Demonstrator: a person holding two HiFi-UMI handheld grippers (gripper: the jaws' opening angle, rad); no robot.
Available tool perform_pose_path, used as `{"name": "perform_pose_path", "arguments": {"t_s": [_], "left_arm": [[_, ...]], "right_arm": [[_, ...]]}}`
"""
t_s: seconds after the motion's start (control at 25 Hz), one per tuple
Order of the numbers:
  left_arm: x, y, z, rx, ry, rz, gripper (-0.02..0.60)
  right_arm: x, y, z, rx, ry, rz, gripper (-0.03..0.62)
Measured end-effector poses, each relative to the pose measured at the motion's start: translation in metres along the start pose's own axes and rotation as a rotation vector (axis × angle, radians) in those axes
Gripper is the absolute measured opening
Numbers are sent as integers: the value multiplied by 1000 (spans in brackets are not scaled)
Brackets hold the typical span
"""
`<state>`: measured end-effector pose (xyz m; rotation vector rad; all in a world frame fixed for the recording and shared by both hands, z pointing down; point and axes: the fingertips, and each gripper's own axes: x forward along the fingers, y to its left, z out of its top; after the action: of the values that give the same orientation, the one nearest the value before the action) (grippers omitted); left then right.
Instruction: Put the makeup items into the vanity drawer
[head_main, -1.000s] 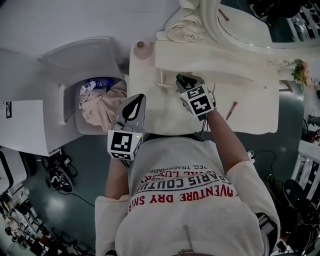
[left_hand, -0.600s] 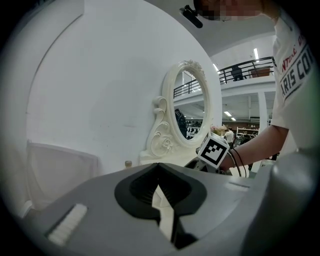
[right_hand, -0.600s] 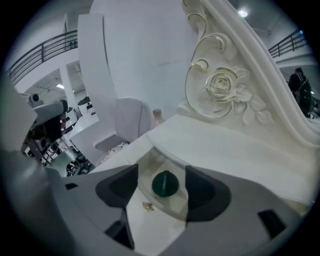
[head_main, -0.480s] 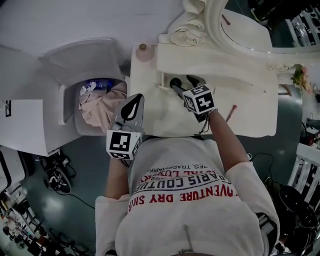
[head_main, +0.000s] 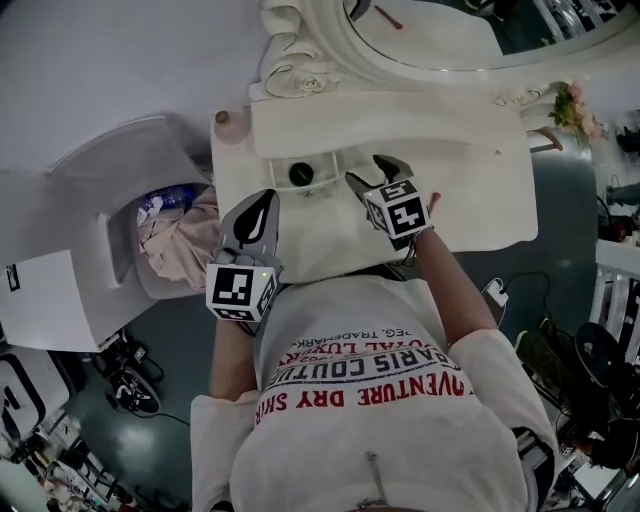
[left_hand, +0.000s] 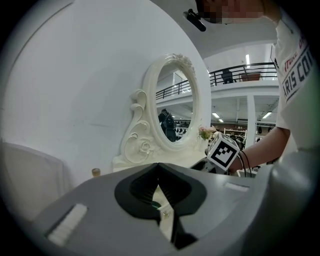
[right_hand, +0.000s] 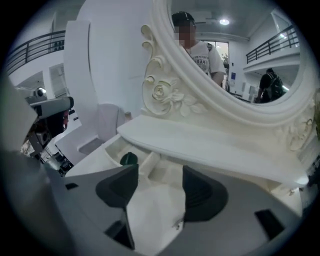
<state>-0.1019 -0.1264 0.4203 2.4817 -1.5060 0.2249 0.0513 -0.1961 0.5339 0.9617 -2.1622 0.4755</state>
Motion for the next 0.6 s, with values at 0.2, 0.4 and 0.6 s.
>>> {"name": "perform_pose_path", "arguments": {"t_s": [0.2, 0.4, 0.6], "left_arm": [[32, -24, -2, 14, 36, -51, 11], [47, -39, -16, 13, 85, -73, 11], [51, -45, -28, 22, 127, -77, 11]], "right_arm": [[-12, -36, -42, 55, 49, -40, 267], [-4, -43, -89, 81, 122, -54, 265], [8, -48, -111, 123, 157, -68, 238]]}}
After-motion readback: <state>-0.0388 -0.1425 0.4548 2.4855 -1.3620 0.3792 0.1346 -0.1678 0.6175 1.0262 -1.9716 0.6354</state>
